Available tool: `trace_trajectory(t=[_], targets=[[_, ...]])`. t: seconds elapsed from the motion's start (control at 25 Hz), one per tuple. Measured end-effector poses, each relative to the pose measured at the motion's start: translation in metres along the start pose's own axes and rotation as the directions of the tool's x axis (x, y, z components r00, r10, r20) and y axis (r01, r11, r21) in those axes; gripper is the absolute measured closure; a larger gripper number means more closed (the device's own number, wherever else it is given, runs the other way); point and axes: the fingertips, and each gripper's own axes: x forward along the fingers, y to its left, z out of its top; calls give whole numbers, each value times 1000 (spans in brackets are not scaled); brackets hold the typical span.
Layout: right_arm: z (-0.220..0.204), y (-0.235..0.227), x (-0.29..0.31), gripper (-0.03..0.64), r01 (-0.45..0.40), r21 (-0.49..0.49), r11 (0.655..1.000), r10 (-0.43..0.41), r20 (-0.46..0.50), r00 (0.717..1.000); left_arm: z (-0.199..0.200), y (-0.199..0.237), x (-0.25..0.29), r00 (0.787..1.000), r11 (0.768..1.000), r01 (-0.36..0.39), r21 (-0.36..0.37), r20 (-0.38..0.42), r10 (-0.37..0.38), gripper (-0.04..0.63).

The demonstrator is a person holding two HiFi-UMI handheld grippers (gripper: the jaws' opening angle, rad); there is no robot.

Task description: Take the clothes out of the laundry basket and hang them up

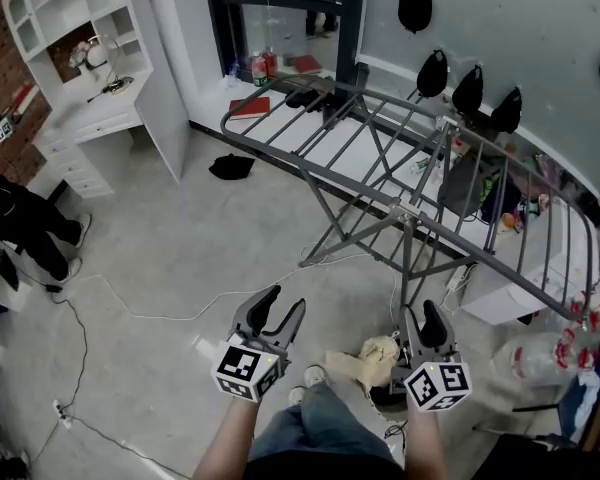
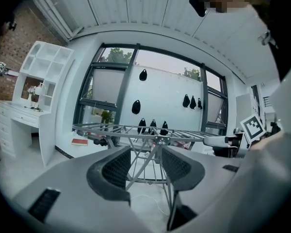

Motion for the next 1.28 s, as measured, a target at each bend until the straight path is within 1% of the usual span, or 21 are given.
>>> trace_trajectory(t=[0.24,0.52,0.72,0.88,1.04,1.28], targets=[[17,-8,17,416,-3,-16,1000,3,18,1000,15,0,31,1000,1000,23,14,3,-23,399],[41,-48,36,416,22,-7,1000,-21,56,998,31,-18,89,997,996,78,39,2,-78,397],[48,-80,43,416,45,9,999,-46,80,996,33,-34,123,993,991,118,65,-10,-118,397],[53,-96,47,416,71,27,997,-73,95,993,40,-42,141,988,985,151,82,-22,-150,398],[56,-103,52,416,99,32,995,-102,101,990,44,-43,160,983,979,185,88,-29,-183,397],[60,-104,67,416,159,36,987,-162,124,979,54,-36,188,964,959,265,101,-25,-264,397]])
